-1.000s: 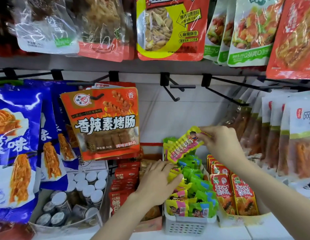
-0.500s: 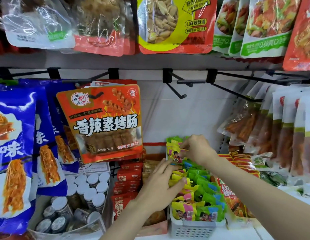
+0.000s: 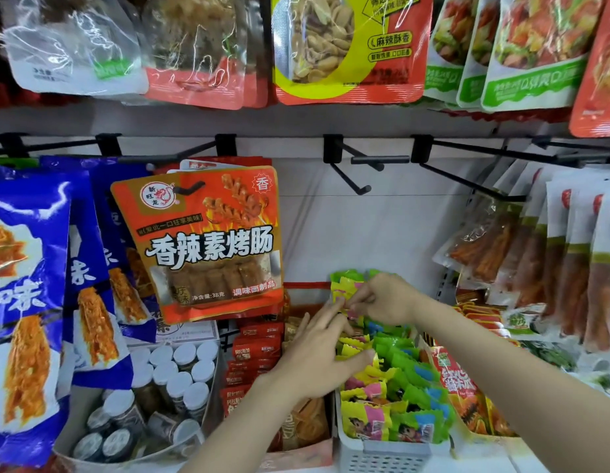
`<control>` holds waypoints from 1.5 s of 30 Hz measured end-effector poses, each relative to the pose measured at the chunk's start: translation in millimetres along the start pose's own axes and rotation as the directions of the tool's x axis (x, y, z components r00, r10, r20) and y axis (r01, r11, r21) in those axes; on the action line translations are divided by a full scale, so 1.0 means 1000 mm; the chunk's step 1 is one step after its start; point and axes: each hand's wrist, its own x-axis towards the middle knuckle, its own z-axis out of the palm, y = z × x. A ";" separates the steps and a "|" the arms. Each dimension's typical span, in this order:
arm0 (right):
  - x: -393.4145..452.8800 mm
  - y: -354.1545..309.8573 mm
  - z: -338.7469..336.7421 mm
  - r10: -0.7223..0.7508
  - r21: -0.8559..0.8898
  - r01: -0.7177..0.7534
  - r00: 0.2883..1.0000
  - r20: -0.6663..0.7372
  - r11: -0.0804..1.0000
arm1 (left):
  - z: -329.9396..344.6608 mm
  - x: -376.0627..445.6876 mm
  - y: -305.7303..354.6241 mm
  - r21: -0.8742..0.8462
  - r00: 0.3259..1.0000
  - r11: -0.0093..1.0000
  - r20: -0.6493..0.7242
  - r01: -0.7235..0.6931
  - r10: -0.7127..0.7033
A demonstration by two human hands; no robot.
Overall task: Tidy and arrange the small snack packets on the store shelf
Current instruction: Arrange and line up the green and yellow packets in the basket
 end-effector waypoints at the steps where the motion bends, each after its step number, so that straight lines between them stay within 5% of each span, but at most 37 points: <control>1: 0.000 0.005 -0.006 0.032 0.021 -0.031 0.998 -0.057 0.999 | 0.000 0.002 0.000 -0.002 1.000 1.000 -0.001 0.004 -0.004; 4: 0.001 0.018 -0.013 0.115 0.038 -0.110 0.967 -0.228 0.993 | 0.003 0.000 -0.001 -0.040 1.000 0.999 -0.009 0.019 -0.020; 15: 0.011 0.005 0.023 0.101 -0.273 -0.175 0.959 -0.267 0.946 | 0.009 -0.004 -0.004 0.057 0.997 0.998 -0.076 0.035 -0.031; 23: -0.078 0.004 -0.062 -0.081 0.050 0.123 0.861 -0.502 0.991 | -0.006 -0.006 0.015 0.056 0.992 0.991 -0.001 0.123 -0.123; 28: -0.147 0.003 -0.097 -0.070 0.139 0.189 0.799 -0.597 0.972 | -0.022 -0.029 0.050 -0.290 0.985 0.948 -0.075 0.127 -0.155; 36: -0.171 -0.017 -0.108 0.072 0.437 0.165 0.876 -0.476 0.884 | -0.023 -0.097 0.096 -0.729 0.970 0.682 -0.118 0.060 -0.212; 41: -0.171 -0.035 -0.109 0.159 0.563 0.122 0.892 -0.424 0.817 | -0.025 -0.129 0.101 -0.902 0.912 0.430 -0.150 0.033 -0.383; 45: -0.172 -0.041 -0.112 0.206 0.620 0.070 0.909 -0.362 0.781 | -0.031 -0.146 0.103 -0.948 0.919 0.317 -0.102 0.026 -0.380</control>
